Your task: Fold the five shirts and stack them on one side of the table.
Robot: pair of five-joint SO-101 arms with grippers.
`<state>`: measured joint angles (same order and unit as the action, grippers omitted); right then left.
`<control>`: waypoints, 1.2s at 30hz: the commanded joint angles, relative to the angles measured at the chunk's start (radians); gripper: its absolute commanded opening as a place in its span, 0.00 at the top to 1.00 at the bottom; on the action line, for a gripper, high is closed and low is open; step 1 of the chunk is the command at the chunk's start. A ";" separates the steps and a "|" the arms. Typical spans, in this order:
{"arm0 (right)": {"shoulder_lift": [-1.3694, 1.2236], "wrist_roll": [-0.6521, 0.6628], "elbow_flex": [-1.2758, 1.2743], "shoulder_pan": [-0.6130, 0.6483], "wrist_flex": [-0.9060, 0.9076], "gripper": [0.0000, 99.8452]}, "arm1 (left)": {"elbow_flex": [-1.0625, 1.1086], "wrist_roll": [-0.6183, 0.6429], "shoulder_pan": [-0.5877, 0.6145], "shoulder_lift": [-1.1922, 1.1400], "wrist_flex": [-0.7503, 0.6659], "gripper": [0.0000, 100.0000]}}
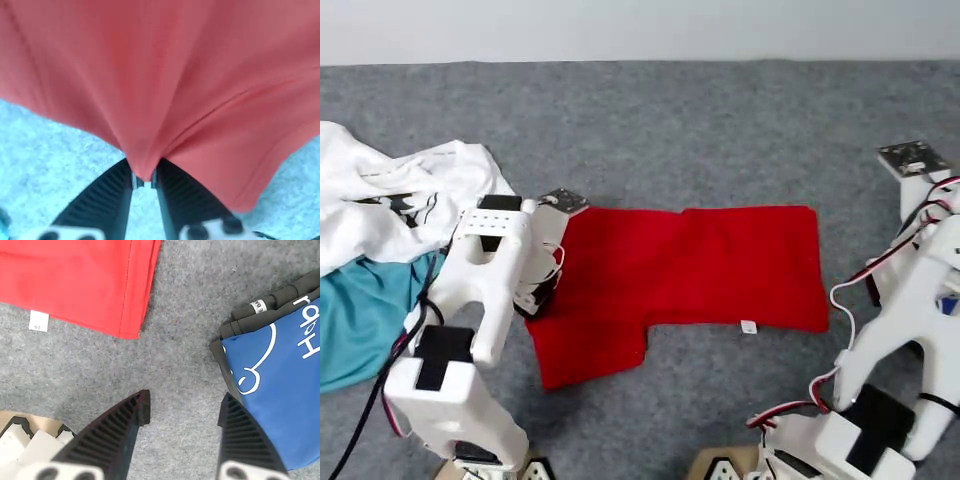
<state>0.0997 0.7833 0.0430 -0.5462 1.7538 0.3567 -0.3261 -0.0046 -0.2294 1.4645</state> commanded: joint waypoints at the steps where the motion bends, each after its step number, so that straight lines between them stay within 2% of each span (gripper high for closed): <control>1: 0.048 -0.003 0.009 -0.002 0.025 0.78 | -0.044 -0.005 -0.011 0.011 -0.011 0.98; 7: 0.048 -0.003 0.009 -0.004 0.025 0.78 | -0.050 -0.003 -0.020 0.110 0.021 0.84; 17: 0.048 -0.005 0.009 0.001 0.027 0.78 | -0.091 -0.055 -0.014 0.265 0.146 0.84; 22: 0.047 -0.011 0.009 0.101 0.008 0.78 | -0.087 -0.040 -0.009 0.330 0.141 0.87; 26: 0.015 -0.020 0.009 0.213 -0.117 0.78 | -0.090 0.002 -0.009 0.385 0.110 0.95; 29: -0.084 -0.109 0.011 0.269 -0.237 0.78 | -0.088 0.074 0.012 0.419 0.071 1.00; 32: -0.200 -0.199 0.017 0.309 -0.358 0.84 | -0.088 0.140 0.074 0.442 0.008 1.00; 36: -0.328 -0.227 0.017 0.375 -0.489 0.98 | -0.087 0.216 0.150 0.450 -0.055 1.00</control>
<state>-0.1841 0.5792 0.0430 -0.2179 1.3564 0.3046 -0.1619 0.1043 0.1757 1.4569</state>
